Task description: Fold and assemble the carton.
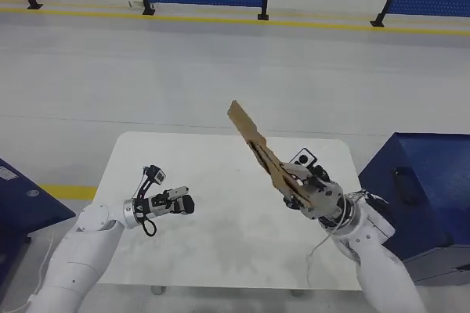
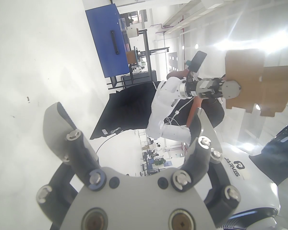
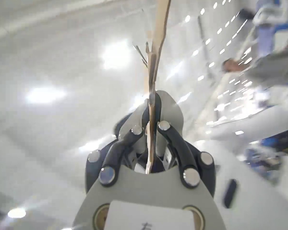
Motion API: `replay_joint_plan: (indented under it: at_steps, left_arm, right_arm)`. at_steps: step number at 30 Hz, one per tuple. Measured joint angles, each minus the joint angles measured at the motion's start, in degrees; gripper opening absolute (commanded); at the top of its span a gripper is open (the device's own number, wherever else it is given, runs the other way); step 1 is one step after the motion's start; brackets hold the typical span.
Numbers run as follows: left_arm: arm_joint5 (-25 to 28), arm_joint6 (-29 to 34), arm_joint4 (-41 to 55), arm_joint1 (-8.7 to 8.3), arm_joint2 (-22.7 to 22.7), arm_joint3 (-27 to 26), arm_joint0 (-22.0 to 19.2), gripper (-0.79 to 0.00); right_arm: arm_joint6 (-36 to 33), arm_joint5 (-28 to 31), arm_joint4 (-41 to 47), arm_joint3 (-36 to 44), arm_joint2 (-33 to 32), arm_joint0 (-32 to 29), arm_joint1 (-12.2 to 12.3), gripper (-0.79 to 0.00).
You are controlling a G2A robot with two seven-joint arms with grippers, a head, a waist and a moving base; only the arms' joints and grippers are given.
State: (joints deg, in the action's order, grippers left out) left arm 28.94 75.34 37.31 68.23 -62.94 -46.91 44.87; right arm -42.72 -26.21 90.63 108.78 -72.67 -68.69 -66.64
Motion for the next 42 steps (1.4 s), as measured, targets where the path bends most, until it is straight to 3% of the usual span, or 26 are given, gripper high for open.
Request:
replay_joint_plan:
  at_steps: [5,9,13,17,20,23,25,30,33,37,42]
  left_arm:
    - [0.0,0.0,0.0,0.0,0.0,0.0,0.0,0.0]
    - [0.0,0.0,0.0,0.0,0.0,0.0,0.0,0.0]
    - [0.0,0.0,0.0,0.0,0.0,0.0,0.0,0.0]
    - [0.0,0.0,0.0,0.0,0.0,0.0,0.0,0.0]
    - [0.0,0.0,0.0,0.0,0.0,0.0,0.0,0.0]
    - [0.0,0.0,0.0,0.0,0.0,0.0,0.0,0.0]
    - [0.0,0.0,0.0,0.0,0.0,0.0,0.0,0.0]
    - [0.0,0.0,0.0,0.0,0.0,0.0,0.0,0.0]
    - [0.0,0.0,0.0,0.0,0.0,0.0,0.0,0.0]
    - [0.0,0.0,0.0,0.0,0.0,0.0,0.0,0.0]
    - [0.0,0.0,0.0,0.0,0.0,0.0,0.0,0.0]
  right_arm:
    - [8.74,-15.37,25.03,-0.43,7.75,-0.32,-0.85,-0.785]
    - [20.26,-26.09,50.29,-1.77,12.81,-1.89,-0.46,-0.785]
    - [33.09,-26.68,71.41,-1.75,13.68,-1.65,0.92,-0.785]
    - [40.73,-24.13,78.22,-1.67,9.74,-1.84,1.98,-0.785]
    - [39.03,-23.28,70.88,-0.55,4.8,-1.86,2.09,-0.785]
    - [30.8,-20.53,52.29,1.39,-0.8,-1.49,1.6,-0.785]
    - [21.79,-15.54,37.76,0.85,-3.01,-1.53,1.07,-0.785]
    - [-0.23,5.13,-0.17,0.26,-6.06,0.97,0.98,-0.785]
    - [-9.23,18.08,-18.01,-0.79,-7.19,1.51,1.1,-0.785]
    - [-12.58,29.82,-29.31,-1.25,-9.01,2.45,1.09,-0.785]
    - [-12.12,43.48,-47.37,0.01,-10.92,2.15,1.37,-0.785]
